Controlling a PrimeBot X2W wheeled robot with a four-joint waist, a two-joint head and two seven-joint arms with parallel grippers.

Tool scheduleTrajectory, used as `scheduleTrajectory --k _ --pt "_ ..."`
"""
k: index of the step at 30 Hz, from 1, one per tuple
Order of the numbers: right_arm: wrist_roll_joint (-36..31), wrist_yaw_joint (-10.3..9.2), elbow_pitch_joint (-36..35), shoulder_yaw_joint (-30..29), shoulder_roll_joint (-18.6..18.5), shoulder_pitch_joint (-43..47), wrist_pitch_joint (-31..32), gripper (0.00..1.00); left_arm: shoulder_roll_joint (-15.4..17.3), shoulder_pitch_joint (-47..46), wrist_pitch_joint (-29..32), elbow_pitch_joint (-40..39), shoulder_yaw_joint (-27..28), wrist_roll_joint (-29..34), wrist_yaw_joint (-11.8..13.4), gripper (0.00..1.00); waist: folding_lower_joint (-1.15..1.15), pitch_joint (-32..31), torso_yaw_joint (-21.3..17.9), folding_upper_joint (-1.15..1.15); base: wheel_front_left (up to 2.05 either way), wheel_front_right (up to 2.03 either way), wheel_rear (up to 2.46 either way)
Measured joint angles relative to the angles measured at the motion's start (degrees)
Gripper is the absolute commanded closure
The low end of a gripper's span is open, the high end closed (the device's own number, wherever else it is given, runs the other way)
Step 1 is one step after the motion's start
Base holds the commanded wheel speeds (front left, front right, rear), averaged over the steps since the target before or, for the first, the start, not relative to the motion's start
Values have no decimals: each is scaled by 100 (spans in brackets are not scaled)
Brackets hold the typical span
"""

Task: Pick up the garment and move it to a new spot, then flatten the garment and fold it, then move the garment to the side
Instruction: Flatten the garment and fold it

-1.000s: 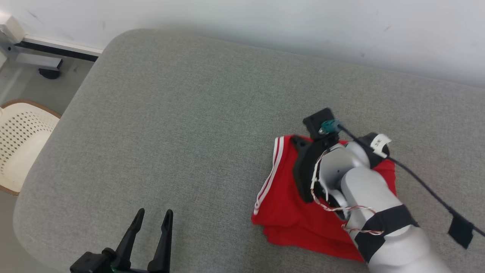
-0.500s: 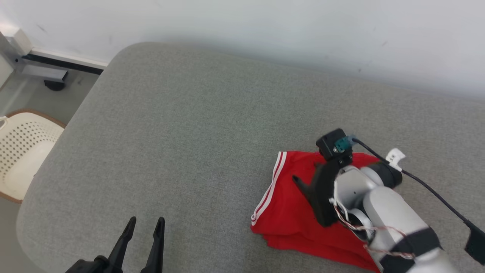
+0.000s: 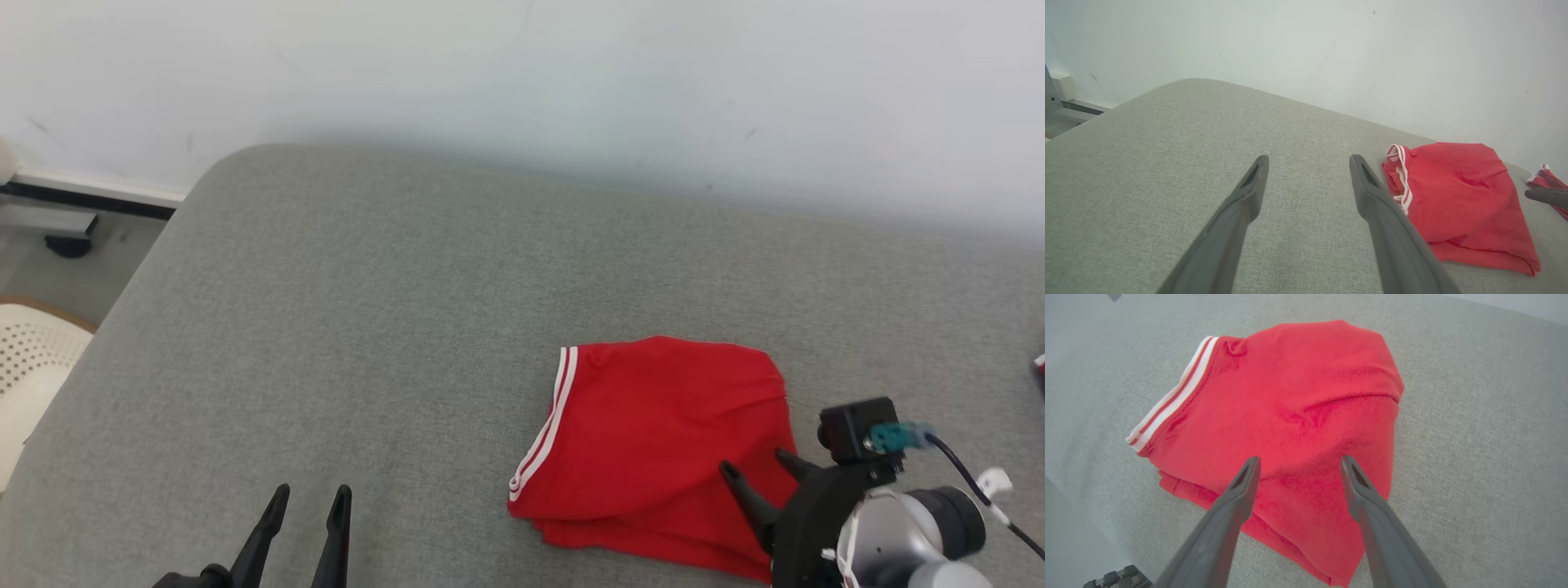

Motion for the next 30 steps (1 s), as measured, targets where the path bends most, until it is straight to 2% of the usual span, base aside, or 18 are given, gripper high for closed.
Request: scheduleTrajectory --k 4,5,10,16,22,25,30 --pt "-209 0 -200 -381 271 351 -705 0 29 41 13 -4 10 -2 24 0 0 -103 -140 0 0 0 0" --pt "-209 0 -200 -381 271 351 -705 0 29 41 13 -4 10 -2 24 0 0 -103 -140 0 0 0 0" --pt "-268 -1 -111 -759 536 558 -1642 0 41 104 -32 -3 37 44 97 0 0 -193 -333 0 0 0 0" --pt "-320 -1 237 -1043 625 598 -2849 0 26 222 -110 -8 175 176 204 0 0 -307 -543 0 0 0 0" --pt "-354 -1 705 -1125 641 610 -3750 0 -155 275 -144 -81 526 235 265 0 1 -419 -724 0 0 0 0" --pt "-463 -1 989 -1114 643 636 -4081 0 -315 344 -147 -178 824 343 240 0 0 -478 -794 0 0 0 0" --pt "-598 -1 1369 -1026 644 678 -4377 0 -570 467 -160 -177 1155 487 10 0 0 -548 -922 0 0 0 0"
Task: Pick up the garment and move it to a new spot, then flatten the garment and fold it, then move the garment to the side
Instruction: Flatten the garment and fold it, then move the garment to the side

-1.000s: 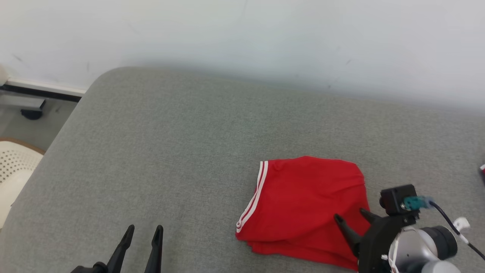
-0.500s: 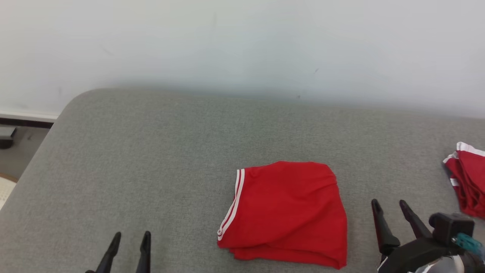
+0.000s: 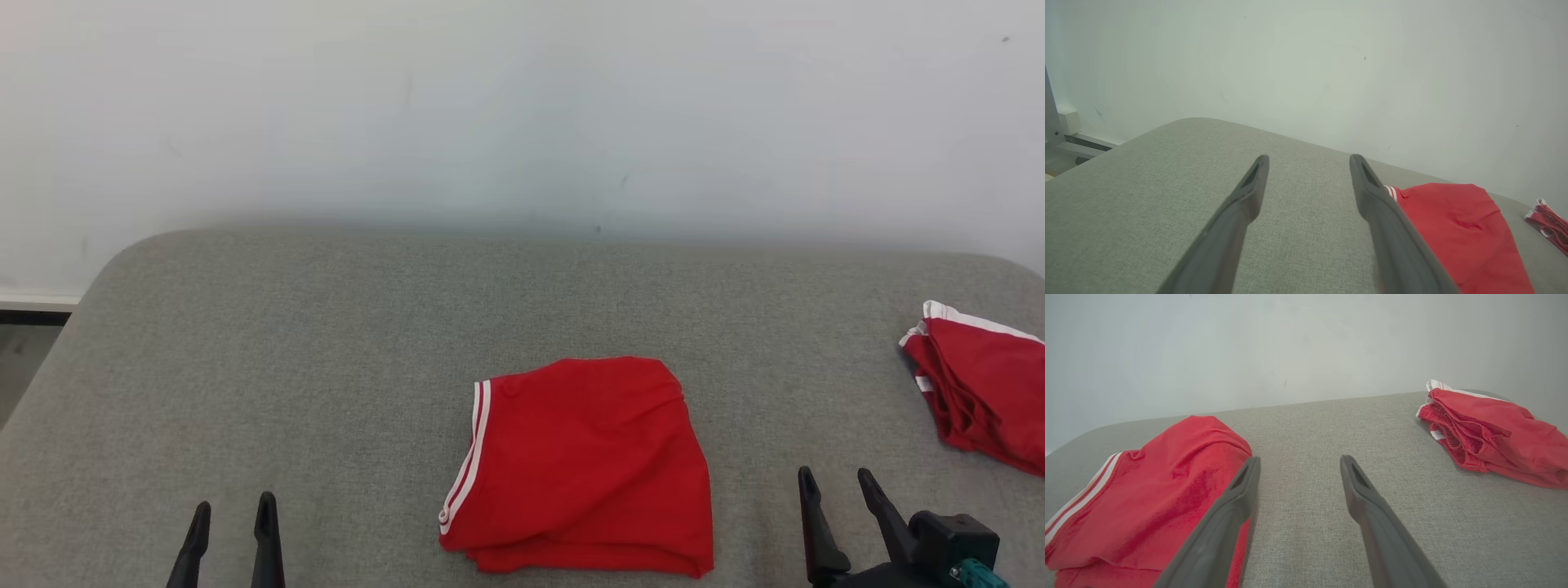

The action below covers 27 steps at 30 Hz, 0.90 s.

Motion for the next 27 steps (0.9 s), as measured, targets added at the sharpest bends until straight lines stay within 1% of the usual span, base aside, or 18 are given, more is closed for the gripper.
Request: scheduleTrajectory --k 5,10,15,18,20,23,27 --pt "-20 0 193 73 2 -41 -76 0 -177 9 0 135 180 224 -174 0 0 -17 -130 0 0 0 0" --pt "-20 0 287 125 3 -128 -64 0 -294 7 0 196 308 348 -272 0 0 11 -208 0 0 0 0" --pt "58 0 321 177 5 -179 134 0 -349 -13 0 277 314 436 -338 0 1 35 -206 0 0 0 0" --pt "85 0 201 143 5 -264 328 0 -398 -23 0 313 292 490 -374 0 1 42 -162 0 0 0 0" --pt "330 0 205 91 5 -347 620 0 -405 -24 0 323 291 504 -379 0 1 47 -135 0 0 0 0" --pt "453 0 193 -27 3 -632 1261 0 -406 -25 0 325 296 523 -420 0 1 67 -114 0 0 0 0" --pt "413 0 132 -42 2 -1145 2442 0 -413 -31 0 327 286 539 -422 0 1 111 -96 0 0 0 0"
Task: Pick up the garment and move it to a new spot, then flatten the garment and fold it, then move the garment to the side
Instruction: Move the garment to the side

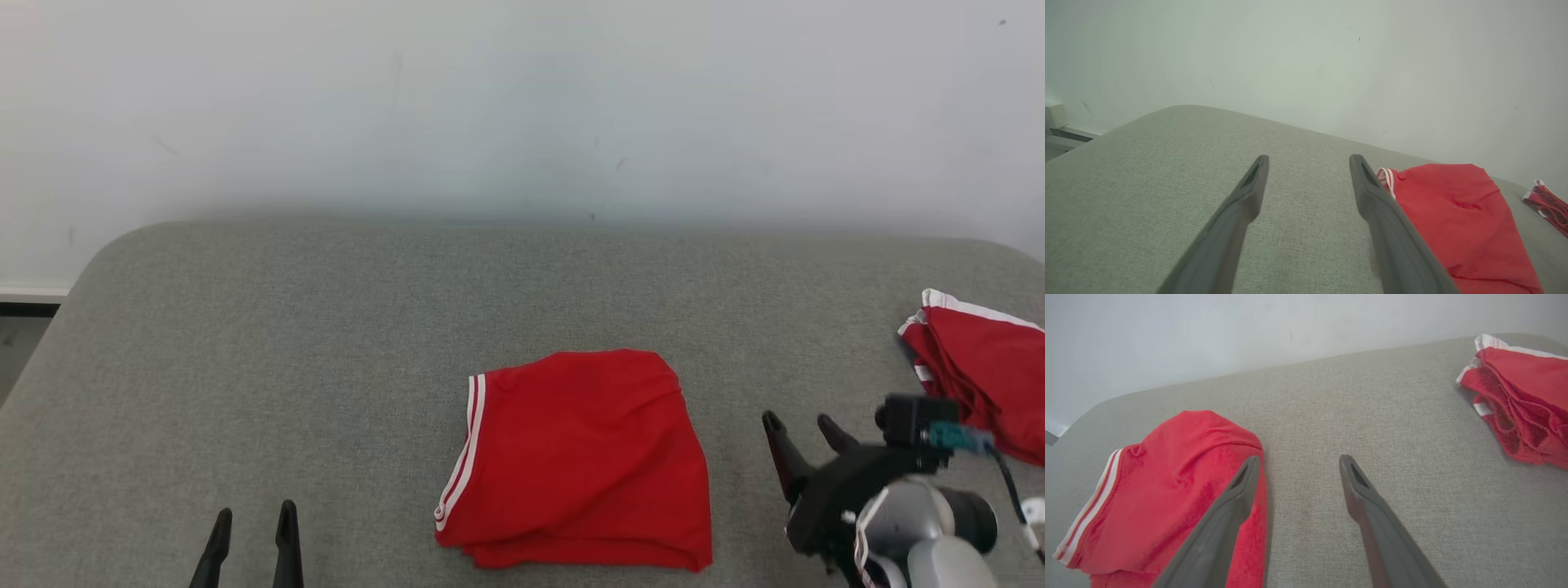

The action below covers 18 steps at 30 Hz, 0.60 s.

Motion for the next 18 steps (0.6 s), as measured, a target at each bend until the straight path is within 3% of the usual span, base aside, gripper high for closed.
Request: scheduleTrajectory --k 7,18 --pt "-43 0 182 132 4 -765 1131 0 -59 -140 0 37 -209 5 -7 0 0 177 121 0 0 0 0" --pt "-302 0 1169 170 3 -1257 1071 0 -67 -289 0 130 -364 -3 -32 0 0 520 480 0 0 0 0"
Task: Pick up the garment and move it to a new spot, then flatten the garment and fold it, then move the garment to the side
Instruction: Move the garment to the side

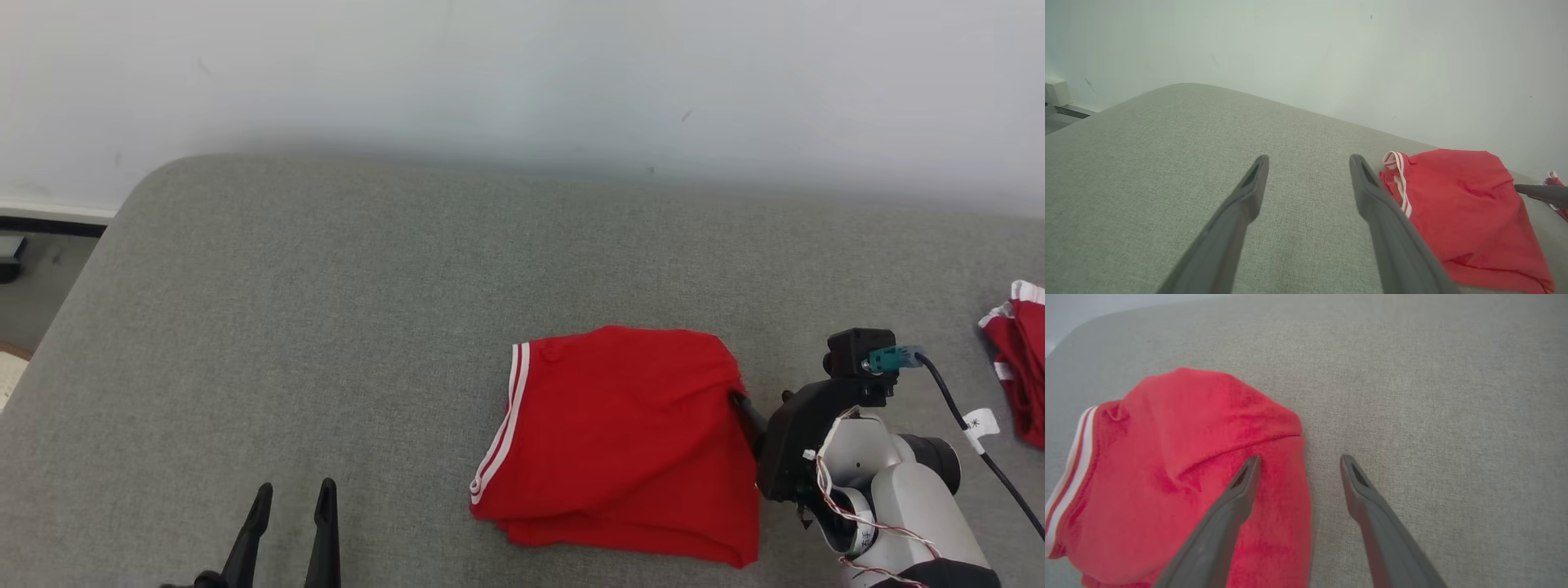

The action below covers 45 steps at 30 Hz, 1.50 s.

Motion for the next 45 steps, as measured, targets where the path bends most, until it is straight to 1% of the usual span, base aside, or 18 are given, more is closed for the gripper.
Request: scheduleTrajectory --k 8,13,17,21,26,31,37,38,39,41,42,45 --pt "-343 0 878 -274 -1 -165 -246 0 15 -145 0 37 -97 -99 -1 0 0 215 226 0 0 0 0" --pt "-546 0 1189 -318 -4 -306 -374 0 21 -182 0 57 -122 -118 -1 0 -1 288 302 0 0 0 0" --pt "-543 1 1293 -363 -2 -378 -486 0 22 -189 0 84 -124 -145 -1 0 -1 284 310 0 0 0 0" --pt "-275 0 1300 -332 -4 -411 -472 0 35 -194 0 112 -116 -153 -1 0 0 243 292 0 0 0 0" --pt "0 0 1011 -123 -3 -180 -47 0 47 -181 0 114 -31 -163 -1 0 -1 158 215 0 0 0 0" --pt "65 0 689 60 -5 74 285 0 53 -176 0 89 -41 -174 -1 0 -1 126 116 0 0 0 0" --pt "142 0 621 226 -19 62 369 0 58 -215 0 44 -100 -182 -1 0 -1 267 120 0 0 0 0" --pt "142 0 649 252 -21 47 377 16 59 -232 0 44 -111 -192 -1 0 -1 298 129 -1 0 0 0" --pt "147 0 679 278 -26 17 377 46 58 -263 0 49 -113 -193 -1 0 -1 328 141 0 0 0 0" --pt "132 -13 721 345 -43 -71 349 93 56 -302 0 52 -121 -194 -1 0 -1 375 177 0 0 0 0" --pt "129 -18 728 372 -47 -91 322 100 56 -302 0 59 -122 -198 -1 0 -1 394 197 0 0 0 0" --pt "-20 -16 699 338 -13 -158 199 100 51 -307 0 65 -110 -200 -1 0 -1 438 240 0 0 0 0"
